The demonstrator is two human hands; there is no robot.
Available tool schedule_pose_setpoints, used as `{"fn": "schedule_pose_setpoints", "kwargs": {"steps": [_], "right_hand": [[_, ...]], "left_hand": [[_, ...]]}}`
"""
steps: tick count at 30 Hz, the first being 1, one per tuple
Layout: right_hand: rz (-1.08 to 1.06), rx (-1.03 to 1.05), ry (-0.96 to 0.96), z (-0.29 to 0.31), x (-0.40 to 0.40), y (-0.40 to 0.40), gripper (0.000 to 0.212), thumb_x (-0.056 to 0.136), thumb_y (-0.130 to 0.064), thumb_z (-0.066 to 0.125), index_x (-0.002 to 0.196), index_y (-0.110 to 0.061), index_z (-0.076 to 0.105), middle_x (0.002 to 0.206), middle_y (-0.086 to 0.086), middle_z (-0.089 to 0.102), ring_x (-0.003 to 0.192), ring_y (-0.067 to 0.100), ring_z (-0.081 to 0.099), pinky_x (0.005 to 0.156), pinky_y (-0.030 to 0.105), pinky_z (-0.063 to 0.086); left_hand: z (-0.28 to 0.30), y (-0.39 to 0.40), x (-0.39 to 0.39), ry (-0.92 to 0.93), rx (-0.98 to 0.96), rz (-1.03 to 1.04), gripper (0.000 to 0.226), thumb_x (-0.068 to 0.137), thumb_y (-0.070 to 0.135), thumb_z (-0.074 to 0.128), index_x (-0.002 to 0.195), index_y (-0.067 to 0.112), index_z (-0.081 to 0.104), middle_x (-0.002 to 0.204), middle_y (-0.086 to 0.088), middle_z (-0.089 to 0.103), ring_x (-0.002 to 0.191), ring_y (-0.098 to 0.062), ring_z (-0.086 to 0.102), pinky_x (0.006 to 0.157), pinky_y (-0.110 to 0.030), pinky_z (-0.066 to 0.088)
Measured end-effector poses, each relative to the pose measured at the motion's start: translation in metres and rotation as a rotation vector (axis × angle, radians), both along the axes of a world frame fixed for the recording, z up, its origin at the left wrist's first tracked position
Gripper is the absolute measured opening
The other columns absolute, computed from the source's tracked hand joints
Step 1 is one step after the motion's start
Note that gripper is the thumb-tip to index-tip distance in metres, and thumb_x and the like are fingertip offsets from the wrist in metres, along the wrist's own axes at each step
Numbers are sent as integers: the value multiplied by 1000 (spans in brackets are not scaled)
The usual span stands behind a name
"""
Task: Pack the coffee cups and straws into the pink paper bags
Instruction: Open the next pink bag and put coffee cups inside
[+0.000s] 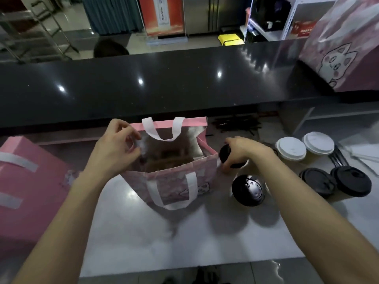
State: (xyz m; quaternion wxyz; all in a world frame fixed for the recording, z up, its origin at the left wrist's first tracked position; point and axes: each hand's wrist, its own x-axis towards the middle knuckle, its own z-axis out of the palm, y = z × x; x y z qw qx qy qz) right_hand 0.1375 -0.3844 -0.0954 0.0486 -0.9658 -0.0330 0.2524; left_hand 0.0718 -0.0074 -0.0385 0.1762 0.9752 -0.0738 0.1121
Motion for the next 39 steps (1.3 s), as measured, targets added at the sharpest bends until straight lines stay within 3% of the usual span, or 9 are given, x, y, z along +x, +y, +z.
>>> {"fn": "schedule_pose_setpoints", "kwargs": {"steps": [3,6,13,17,23,28,31,34,39], "right_hand": [[21,-8,-58,-8,0,5,80,62,-52,91,126,-21,56,125,11,63,114,34,65,90,41,58],[-38,47,-236,26,2,7,81,64,-54,87,125,-13,52,123,16,67,109,37,67,87,43,59],[-152,500,-920,160,-23,32,82,70,-73,76,129,-19,56,123,7,62,111,29,61,93,43,53],[52,807,-740,190,-52,61,77,72,-88,72,129,-35,64,116,-15,67,102,-1,65,81,11,51],[263,629,-350,170,-61,94,84,63,-100,64,132,-54,59,121,-21,65,109,1,65,93,32,59],[368,436,-162,136,-53,121,86,62,-82,79,136,-49,51,122,-22,63,110,4,64,95,34,59],[350,271,-308,120,-42,129,90,71,-59,90,144,-34,45,133,-11,56,109,16,63,91,38,60],[387,259,-454,111,-33,130,98,73,-59,91,153,-38,38,142,-6,40,109,22,60,86,38,62],[550,185,-326,95,-30,149,98,73,-62,87,155,-43,37,137,-9,46,109,19,59,83,35,60]], "left_hand": [[4,0,-6,-42,20,-14,27,84,29,91,106,22,77,117,5,50,96,-18,60,78,-35,56],[14,6,-8,-32,137,-65,29,84,41,91,106,25,80,113,7,61,110,-18,51,100,-40,40],[32,24,-5,143,226,-139,68,75,69,87,134,40,70,150,18,57,159,-19,20,129,-52,4],[24,33,-2,279,235,-208,123,62,85,85,165,43,32,175,10,28,167,-16,-15,130,-58,-16],[11,38,-3,429,39,-313,163,51,81,94,167,49,-16,180,17,-8,164,-8,-24,133,-56,-13],[13,39,-3,436,-38,-335,165,47,77,98,166,52,-15,165,36,-6,153,4,-13,129,-54,-1],[14,42,-3,433,-51,-357,162,48,76,98,167,48,-8,157,44,-3,144,18,-18,125,-47,1],[12,43,-5,457,-51,-364,167,49,77,97,168,45,-15,172,32,-15,157,5,-25,134,-52,-6],[8,44,-7,487,-138,-362,170,47,77,98,162,55,-26,169,36,-20,158,2,-19,133,-50,4]]}}
